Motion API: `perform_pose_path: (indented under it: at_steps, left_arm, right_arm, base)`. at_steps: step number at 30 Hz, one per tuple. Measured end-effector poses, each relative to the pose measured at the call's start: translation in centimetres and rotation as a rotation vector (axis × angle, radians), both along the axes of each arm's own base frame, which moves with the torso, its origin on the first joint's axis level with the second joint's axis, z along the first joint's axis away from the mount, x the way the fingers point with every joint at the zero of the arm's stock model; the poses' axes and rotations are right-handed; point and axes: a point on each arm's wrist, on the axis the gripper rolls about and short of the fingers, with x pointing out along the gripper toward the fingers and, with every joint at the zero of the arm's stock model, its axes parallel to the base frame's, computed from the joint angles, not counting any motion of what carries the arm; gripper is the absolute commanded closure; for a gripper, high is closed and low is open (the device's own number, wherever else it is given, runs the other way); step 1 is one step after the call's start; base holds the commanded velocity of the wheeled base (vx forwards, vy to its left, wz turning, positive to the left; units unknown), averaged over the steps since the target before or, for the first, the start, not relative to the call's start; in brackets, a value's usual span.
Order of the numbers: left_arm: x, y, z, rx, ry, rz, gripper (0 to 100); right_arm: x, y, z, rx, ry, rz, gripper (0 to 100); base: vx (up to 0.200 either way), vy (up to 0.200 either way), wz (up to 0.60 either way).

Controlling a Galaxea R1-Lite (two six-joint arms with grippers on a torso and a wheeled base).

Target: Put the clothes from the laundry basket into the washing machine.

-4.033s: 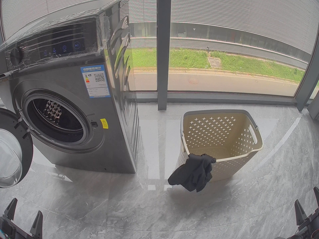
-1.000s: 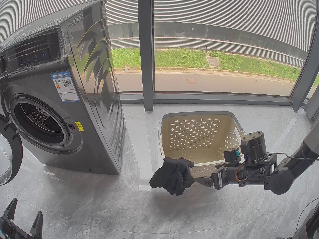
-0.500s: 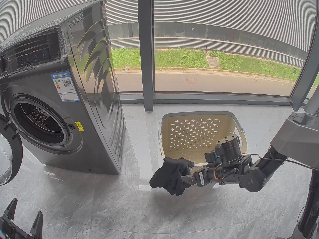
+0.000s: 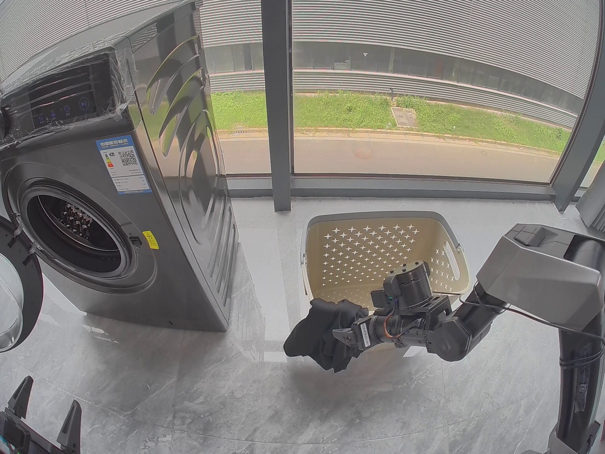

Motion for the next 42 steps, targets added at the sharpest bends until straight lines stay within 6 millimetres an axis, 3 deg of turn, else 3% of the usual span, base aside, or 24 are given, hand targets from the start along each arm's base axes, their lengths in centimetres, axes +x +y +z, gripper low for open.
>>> perform_pose_path:
  at_steps: [20, 21, 36, 42]
  left_arm:
    - [0.0, 0.0, 0.0, -0.005, 0.000, 0.000, 0]
    - [0.0, 0.0, 0.0, -0.005, 0.000, 0.000, 0]
    - [0.0, 0.0, 0.0, -0.001, 0.000, -0.001, 0]
    - [0.0, 0.0, 0.0, 0.001, 0.001, -0.001, 0]
  right_arm:
    - [1.9, 1.5, -1.4, 0.006, -0.032, -0.023, 0]
    - [1.9, 1.5, -1.4, 0.007, -0.034, -0.023, 100]
    - [1.6, 1.3, -1.6, -0.002, -0.027, -0.033, 100]
    - [0.9, 0.7, -0.5, -0.003, -0.030, -0.037, 100]
  base:
    - [0.000, 0.000, 0.00]
    - [0.000, 0.000, 0.00]
    - [0.000, 0.000, 0.00]
    - [0.000, 0.000, 0.00]
